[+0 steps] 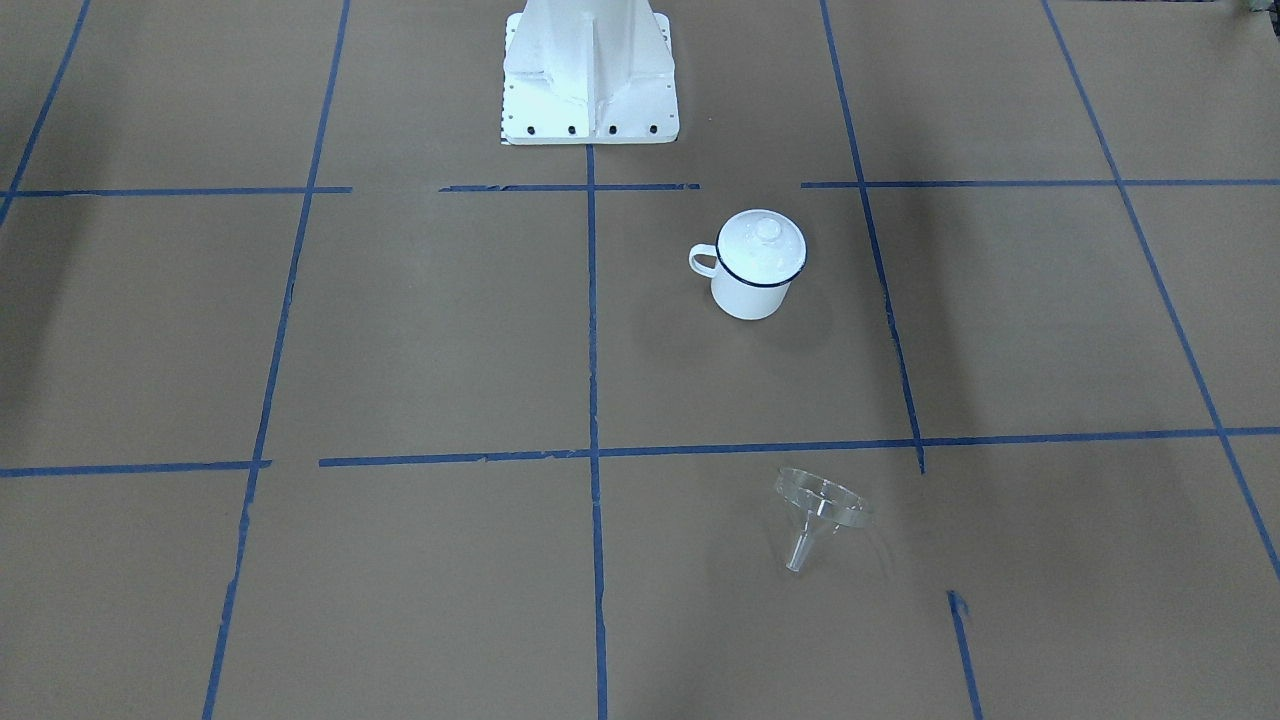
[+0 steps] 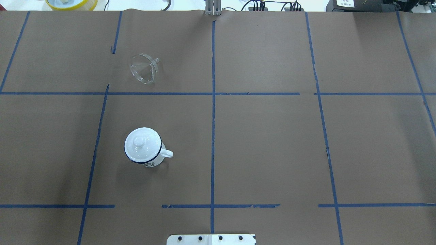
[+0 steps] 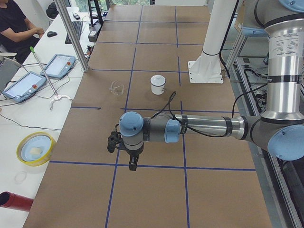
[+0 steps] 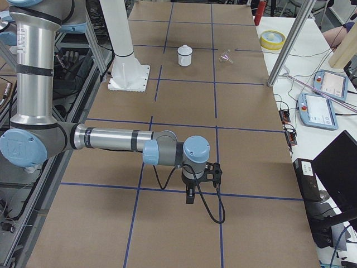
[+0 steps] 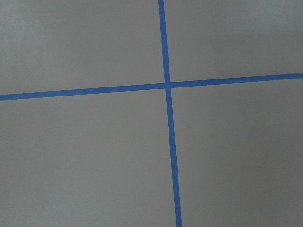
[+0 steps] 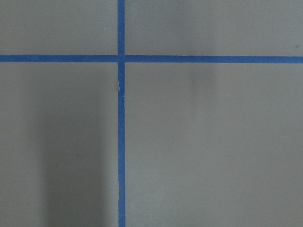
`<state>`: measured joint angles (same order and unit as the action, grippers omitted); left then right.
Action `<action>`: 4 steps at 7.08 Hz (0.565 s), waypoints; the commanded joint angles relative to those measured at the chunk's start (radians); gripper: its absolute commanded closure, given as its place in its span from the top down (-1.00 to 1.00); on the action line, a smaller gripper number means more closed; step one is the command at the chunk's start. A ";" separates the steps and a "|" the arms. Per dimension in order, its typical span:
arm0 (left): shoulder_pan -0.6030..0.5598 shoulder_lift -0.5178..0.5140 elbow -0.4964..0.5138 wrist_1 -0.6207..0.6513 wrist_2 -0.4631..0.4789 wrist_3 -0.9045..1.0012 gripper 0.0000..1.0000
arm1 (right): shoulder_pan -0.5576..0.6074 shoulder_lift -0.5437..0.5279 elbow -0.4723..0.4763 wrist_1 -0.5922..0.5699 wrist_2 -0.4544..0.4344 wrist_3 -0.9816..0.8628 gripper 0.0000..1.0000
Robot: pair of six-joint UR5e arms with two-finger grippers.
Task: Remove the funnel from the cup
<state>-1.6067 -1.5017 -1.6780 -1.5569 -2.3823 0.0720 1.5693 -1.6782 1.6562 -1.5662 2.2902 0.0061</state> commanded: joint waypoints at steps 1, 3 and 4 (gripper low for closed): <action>-0.001 -0.009 -0.008 0.050 0.006 0.006 1.00 | 0.000 0.000 0.000 0.000 0.000 0.000 1.00; -0.002 -0.011 -0.008 0.055 0.008 0.012 1.00 | 0.000 0.000 0.000 0.000 0.000 0.000 1.00; -0.002 -0.008 -0.018 0.057 0.008 0.026 1.00 | 0.000 0.000 0.000 0.000 0.000 0.000 1.00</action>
<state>-1.6085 -1.5116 -1.6866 -1.5036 -2.3749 0.0865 1.5693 -1.6782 1.6567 -1.5662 2.2902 0.0061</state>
